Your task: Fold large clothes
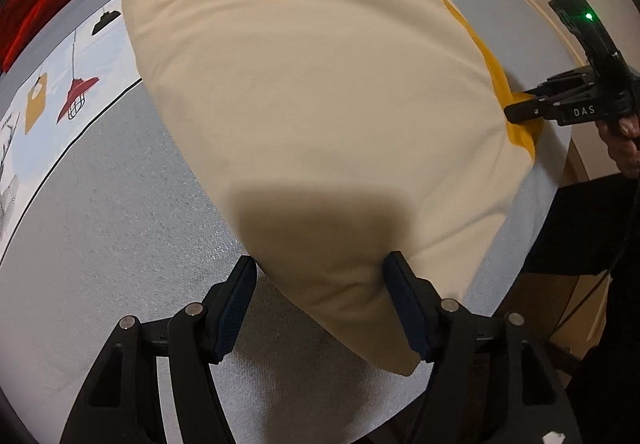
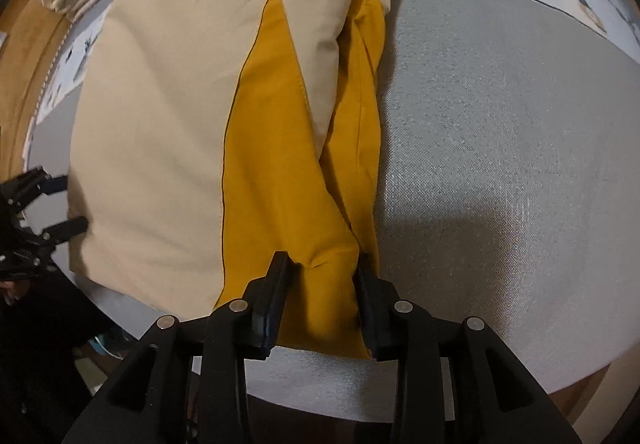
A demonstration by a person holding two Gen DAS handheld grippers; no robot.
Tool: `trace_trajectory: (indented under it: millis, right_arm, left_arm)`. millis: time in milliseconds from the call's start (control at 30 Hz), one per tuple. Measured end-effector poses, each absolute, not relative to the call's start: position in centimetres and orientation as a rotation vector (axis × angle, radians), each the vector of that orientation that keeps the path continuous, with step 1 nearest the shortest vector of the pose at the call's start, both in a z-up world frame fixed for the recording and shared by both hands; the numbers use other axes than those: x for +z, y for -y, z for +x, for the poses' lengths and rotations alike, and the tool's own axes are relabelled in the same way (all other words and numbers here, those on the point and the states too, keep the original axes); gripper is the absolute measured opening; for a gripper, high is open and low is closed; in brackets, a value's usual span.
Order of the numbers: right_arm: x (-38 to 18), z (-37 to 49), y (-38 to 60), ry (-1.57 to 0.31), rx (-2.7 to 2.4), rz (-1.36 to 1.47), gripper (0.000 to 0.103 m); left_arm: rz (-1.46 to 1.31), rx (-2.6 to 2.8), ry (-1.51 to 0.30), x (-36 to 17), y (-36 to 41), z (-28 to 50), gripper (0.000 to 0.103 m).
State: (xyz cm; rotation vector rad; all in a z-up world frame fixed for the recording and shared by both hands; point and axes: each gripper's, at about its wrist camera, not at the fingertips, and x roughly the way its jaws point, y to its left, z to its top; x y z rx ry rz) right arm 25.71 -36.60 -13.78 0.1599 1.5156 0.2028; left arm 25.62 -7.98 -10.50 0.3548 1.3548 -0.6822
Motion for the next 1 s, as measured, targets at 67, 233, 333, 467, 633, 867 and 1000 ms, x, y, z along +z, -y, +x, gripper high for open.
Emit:
trace_trajectory:
  millis: [67,233,333,467,633,867,1000]
  right_arm:
    - [-14.0,25.5,36.9,-1.536,0.195,0.146,0.044]
    - [-13.3,25.3,38.2,-1.541,0.17,0.178,0.056]
    - [-9.6,25.8,39.2,-1.353,0.193,0.201,0.056]
    - [-8.3,27.6,40.0,-1.233,0.205,0.377,0.06]
    - [-12.4,29.9,39.8,-1.336,0.203,0.464,0.06]
    - [-16.5,32.3,40.1,-1.366,0.21,0.57,0.063]
    - [-17.6,32.7,40.7,-1.35,0.212,0.603,0.063]
  left_arm:
    - [0.348,-0.694,-1.371,-10.5,7.8,26.0,0.065]
    - [0.276,-0.727,-1.378,-9.0,5.2,27.5,0.062]
    - [0.097,-0.671,-1.327,-7.4,3.0,30.2,0.063]
    - [-0.182,-0.533,-1.342,-8.4,0.5,34.1,0.066]
    - [-0.447,-0.508,-1.438,-12.2,0.0,37.2,0.067]
    - [-0.715,-0.54,-1.432,-15.9,-0.5,39.7,0.073]
    - [-0.809,-0.574,-1.415,-17.5,-0.1,40.4,0.075]
